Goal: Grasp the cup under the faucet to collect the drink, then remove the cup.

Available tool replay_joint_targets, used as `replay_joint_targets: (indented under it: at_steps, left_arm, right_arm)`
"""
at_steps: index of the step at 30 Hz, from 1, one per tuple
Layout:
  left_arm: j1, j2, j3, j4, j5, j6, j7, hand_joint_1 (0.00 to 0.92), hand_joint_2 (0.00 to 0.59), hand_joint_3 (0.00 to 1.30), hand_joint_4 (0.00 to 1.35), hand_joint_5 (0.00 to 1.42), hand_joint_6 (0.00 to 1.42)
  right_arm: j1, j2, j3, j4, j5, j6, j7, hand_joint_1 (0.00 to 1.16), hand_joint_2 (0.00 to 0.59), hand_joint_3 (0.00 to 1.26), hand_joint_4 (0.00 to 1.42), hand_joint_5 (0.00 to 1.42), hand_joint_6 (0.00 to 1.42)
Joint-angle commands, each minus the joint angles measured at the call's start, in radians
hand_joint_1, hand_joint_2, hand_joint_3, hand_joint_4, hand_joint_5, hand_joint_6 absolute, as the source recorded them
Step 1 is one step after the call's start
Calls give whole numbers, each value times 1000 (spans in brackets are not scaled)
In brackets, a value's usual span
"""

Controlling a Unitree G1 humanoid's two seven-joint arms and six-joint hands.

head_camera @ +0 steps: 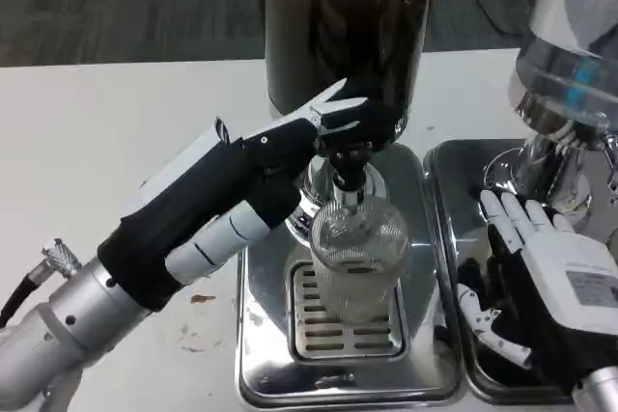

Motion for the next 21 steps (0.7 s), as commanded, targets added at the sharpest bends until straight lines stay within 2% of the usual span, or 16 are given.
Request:
replay_joint_targets:
  at_steps: [1,9,13,19,21]
  left_arm:
    - [3,30,2,-13,38,2,-34,0,167,258,0,193,115]
    - [5,89,18,-61,92,-28,-54,0,184,284,5,194,116]
    - [-15,135,25,-63,174,-119,-56,0,211,289,14,194,108]
    - [-13,155,8,-53,209,-151,-45,0,230,290,17,193,103]
    - [-13,158,6,-54,213,-156,-40,0,233,290,17,192,99]
  right_arm:
    - [14,-2,-2,-4,-4,7,5,366,530,0,0,0,0]
    - [1,-6,-15,-5,9,5,12,366,530,0,0,0,0]
    - [0,-7,-19,-6,10,2,12,366,530,0,0,0,0]
    - [5,-17,-25,-19,13,1,30,366,530,0,0,0,0]
    - [6,-13,-38,-20,56,-20,28,366,530,0,0,0,0]
